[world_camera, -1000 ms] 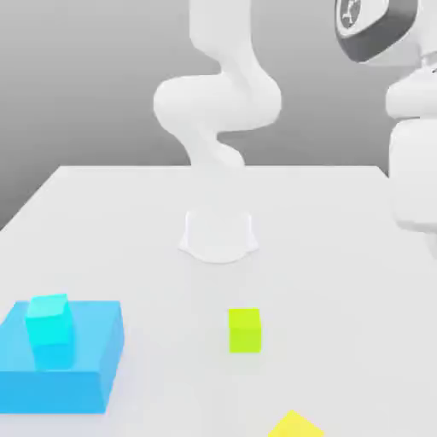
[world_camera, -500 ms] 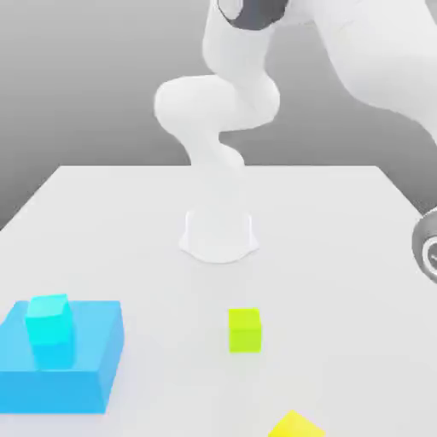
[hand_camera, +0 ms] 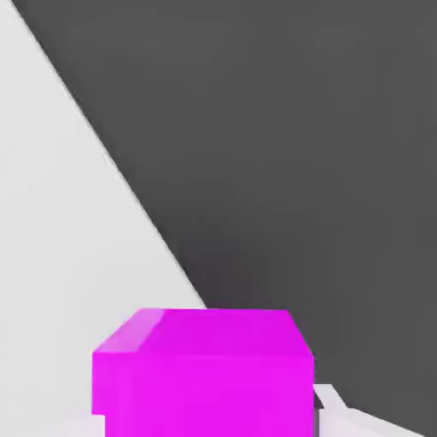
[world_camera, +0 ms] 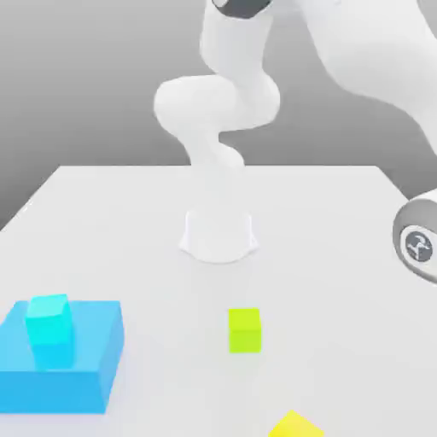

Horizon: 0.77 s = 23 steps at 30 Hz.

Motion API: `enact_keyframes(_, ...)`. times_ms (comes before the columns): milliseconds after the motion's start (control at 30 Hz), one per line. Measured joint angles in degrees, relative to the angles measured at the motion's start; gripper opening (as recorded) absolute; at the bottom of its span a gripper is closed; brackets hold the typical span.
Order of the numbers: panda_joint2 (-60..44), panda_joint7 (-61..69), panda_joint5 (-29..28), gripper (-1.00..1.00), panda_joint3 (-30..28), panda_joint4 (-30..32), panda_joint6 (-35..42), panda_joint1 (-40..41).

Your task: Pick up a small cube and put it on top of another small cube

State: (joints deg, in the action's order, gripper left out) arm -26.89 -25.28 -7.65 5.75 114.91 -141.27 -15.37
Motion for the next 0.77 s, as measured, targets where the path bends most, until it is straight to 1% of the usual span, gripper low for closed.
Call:
enact_keyframes(367,19.29,-16.39,4.23,-1.00,-15.23,16.94,1.91,12.31)
enact_keyframes(500,27.48,-24.73,4.63,-1.00,-20.91,23.73,3.09,23.82)
enact_keyframes(567,29.66,-29.16,5.63,-1.00,-23.29,27.44,1.54,29.42)
enact_keyframes(633,27.63,-30.08,7.39,-1.00,-23.78,29.74,-2.68,30.48)
enact_keyframes(667,26.41,-29.94,8.09,1.00,-23.36,30.35,-4.45,31.01)
enact_keyframes(767,26.41,-29.93,8.09,1.00,-23.33,30.35,-4.45,31.10)
